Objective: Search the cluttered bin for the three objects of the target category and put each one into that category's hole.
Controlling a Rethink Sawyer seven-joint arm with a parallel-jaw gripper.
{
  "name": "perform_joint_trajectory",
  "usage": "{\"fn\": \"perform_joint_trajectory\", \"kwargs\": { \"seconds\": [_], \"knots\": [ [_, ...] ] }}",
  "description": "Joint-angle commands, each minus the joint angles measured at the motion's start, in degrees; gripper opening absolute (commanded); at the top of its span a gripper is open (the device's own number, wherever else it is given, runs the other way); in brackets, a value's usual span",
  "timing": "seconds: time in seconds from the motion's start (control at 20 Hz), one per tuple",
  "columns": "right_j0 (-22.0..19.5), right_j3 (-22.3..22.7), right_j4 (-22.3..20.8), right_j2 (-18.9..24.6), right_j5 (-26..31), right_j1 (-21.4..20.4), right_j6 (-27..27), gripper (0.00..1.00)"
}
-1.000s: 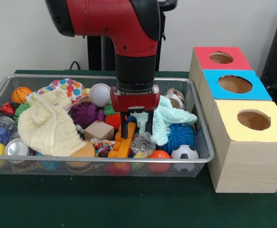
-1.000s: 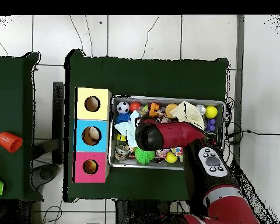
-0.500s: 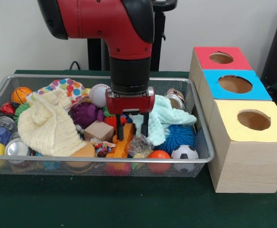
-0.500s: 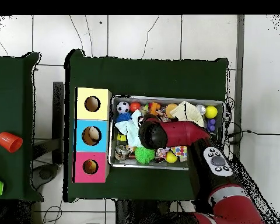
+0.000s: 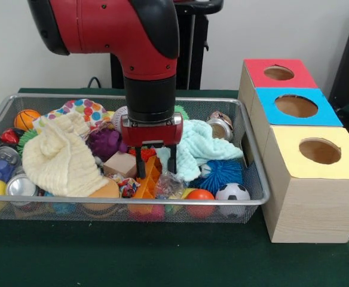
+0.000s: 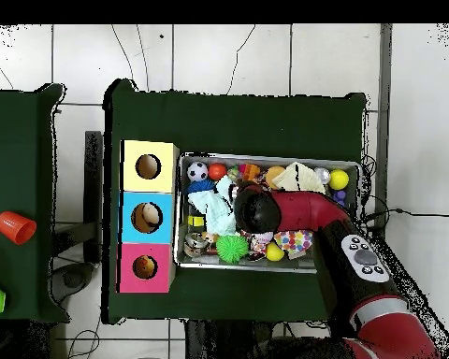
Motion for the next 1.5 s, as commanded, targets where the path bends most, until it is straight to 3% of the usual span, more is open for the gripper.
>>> {"fn": "perform_joint_trajectory", "kwargs": {
  "seconds": [0.05, 0.6, 0.85, 1.1, 1.5],
  "knots": [
    [-3.8, -5.6, -6.4, 6.4, 5.4, 12.7, -13.3, 1.0],
    [-7.6, -8.8, -9.7, 10.5, 9.6, 14.8, -17.8, 1.0],
    [-8.0, -8.4, -10.0, 11.5, 11.2, 14.6, -17.1, 1.0],
    [-6.8, -5.8, -9.4, 11.3, 10.7, 12.7, -13.1, 1.0],
    [-6.7, -4.6, -9.6, 11.3, 12.0, 10.6, -12.7, 1.0]
  ]
}}
